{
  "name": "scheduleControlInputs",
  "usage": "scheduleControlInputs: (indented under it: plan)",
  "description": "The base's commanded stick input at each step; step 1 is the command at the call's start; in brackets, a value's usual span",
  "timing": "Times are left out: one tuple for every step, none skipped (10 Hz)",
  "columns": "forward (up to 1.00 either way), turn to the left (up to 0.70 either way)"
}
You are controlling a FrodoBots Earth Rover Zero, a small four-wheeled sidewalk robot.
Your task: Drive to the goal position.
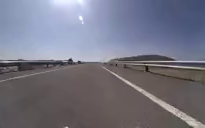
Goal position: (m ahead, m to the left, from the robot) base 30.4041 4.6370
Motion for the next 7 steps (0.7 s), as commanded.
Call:
scheduleControlInputs:
  plan:
    - [1.00,0.00]
    - [1.00,0.00]
    - [1.00,0.00]
    - [1.00,0.00]
    - [1.00,0.00]
    - [1.00,0.00]
    - [1.00,0.00]
